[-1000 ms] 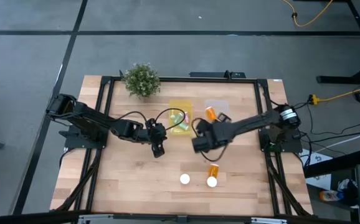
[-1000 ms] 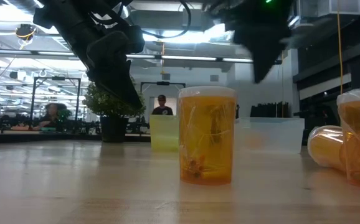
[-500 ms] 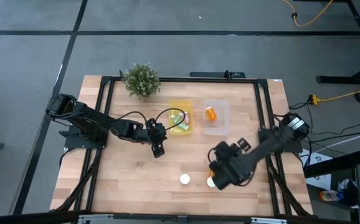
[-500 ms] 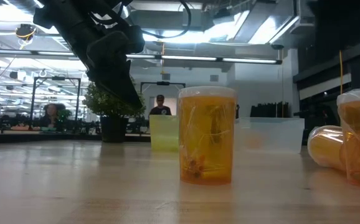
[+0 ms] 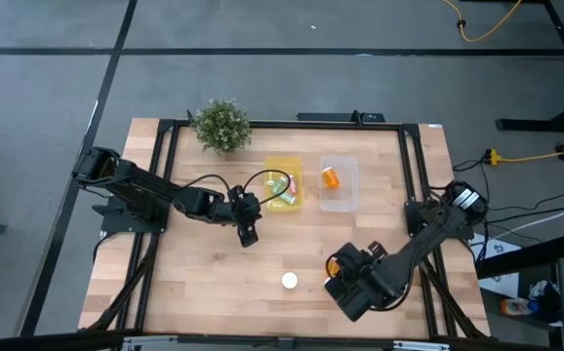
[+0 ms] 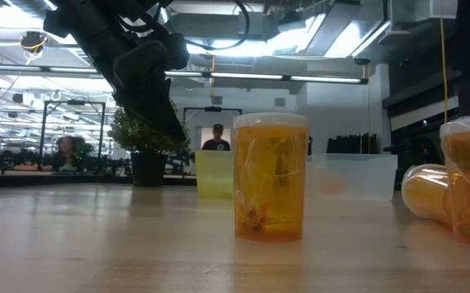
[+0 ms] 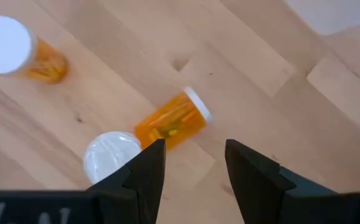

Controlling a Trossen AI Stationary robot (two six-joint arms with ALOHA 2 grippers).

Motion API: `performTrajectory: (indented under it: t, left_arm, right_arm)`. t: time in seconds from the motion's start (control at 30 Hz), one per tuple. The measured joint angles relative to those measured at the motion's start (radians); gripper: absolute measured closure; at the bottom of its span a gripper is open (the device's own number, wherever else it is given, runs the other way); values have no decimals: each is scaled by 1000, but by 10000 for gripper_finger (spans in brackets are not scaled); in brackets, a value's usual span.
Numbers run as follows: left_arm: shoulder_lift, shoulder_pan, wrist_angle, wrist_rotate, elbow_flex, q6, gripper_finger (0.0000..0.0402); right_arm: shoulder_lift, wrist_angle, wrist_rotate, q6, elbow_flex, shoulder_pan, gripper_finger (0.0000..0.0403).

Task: Pick and place medicine bottles into bin by pill shape (circle, oval)
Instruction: Move the large orange pill bottles to the center of the table

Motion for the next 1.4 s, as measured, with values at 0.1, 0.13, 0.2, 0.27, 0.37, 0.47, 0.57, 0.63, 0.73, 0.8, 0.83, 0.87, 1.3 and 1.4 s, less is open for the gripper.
performTrajectory:
  t: [0.1, 0.13, 0.2, 0.27, 0.37, 0.47, 0.57, 0.63, 0.73, 0.8, 0.83, 0.87, 1.3, 1.4]
  left_arm:
    - [0, 0, 0, 0, 0, 0, 398]
    - [0, 0, 0, 0, 0, 0, 398]
    - [0, 0, 0, 0, 0, 0, 398]
    - [0, 0, 0, 0, 0, 0, 398]
    - [0, 0, 0, 0, 0, 0, 398]
    - [0, 0, 0, 0, 0, 0, 398]
    - [0, 0, 0, 0, 0, 0, 398]
    - [0, 0, 0, 0, 0, 0, 398]
    - [0, 0, 1, 0, 0, 0, 398]
    - [0, 0, 1, 0, 0, 0, 398]
    - [0, 0, 1, 0, 0, 0, 398]
    - [0, 0, 1, 0, 0, 0, 398]
    - [0, 0, 1, -1, 0, 0, 398]
    - [0, 0, 1, 0, 0, 0, 398]
  right_arm:
    - [21, 1, -13, 0, 0, -10, 234]
    - [28, 2, -18, 0, 0, -14, 234]
    - [40, 4, -22, 1, 0, -23, 234]
    - [51, 4, -24, 11, 0, -35, 234]
    - [65, 3, -27, 43, 0, -56, 234]
    - [72, -3, -28, 30, 0, -73, 234]
    - [68, -63, -30, -37, 0, -92, 234]
    - [60, -134, -36, -66, 0, -111, 234]
    - [52, -259, -31, -85, 0, -146, 234]
    - [50, -311, -27, -87, 0, -163, 234]
    - [46, -303, -17, -113, -2, -171, 234]
    - [37, -288, 0, -157, -10, -176, 234]
    - [-310, 20, -10, -247, -389, -246, 234]
    - [-401, 293, -59, -249, -523, -235, 234]
